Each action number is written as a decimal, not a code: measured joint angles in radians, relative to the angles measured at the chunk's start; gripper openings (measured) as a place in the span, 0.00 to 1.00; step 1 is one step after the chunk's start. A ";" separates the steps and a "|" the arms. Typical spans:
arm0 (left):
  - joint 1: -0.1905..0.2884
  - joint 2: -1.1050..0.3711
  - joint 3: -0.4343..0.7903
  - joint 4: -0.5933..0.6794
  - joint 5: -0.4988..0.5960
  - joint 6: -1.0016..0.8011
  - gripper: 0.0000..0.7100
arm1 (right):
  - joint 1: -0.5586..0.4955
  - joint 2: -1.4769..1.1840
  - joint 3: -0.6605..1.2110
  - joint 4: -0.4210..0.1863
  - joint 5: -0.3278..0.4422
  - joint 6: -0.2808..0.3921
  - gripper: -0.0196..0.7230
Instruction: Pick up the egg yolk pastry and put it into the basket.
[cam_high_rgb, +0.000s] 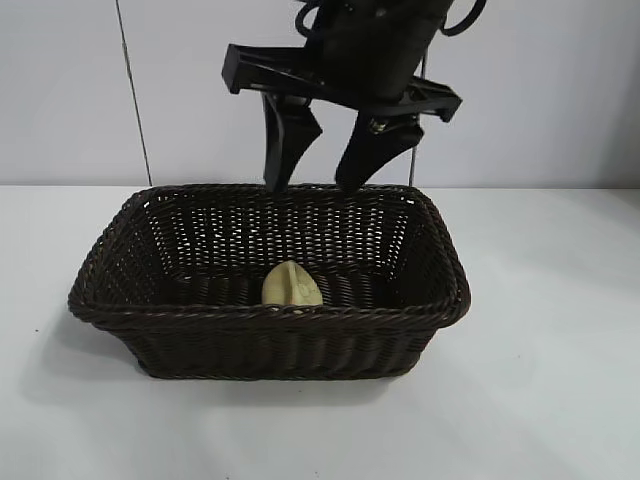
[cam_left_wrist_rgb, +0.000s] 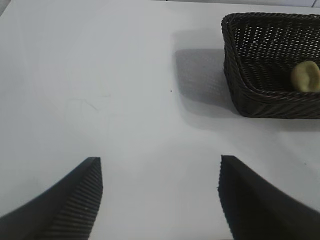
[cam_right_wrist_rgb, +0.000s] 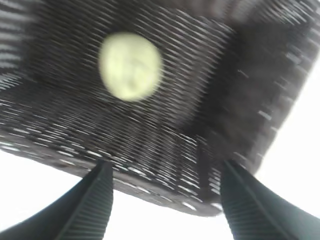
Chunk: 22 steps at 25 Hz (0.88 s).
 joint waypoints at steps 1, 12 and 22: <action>0.000 0.000 0.000 0.000 0.000 0.000 0.69 | 0.000 0.000 -0.008 -0.023 0.033 0.033 0.64; 0.000 0.000 0.000 0.000 0.000 0.000 0.69 | -0.066 0.000 -0.015 -0.189 0.167 0.139 0.64; 0.000 0.000 0.000 0.000 0.000 -0.001 0.69 | -0.363 0.000 -0.015 -0.195 0.189 0.119 0.64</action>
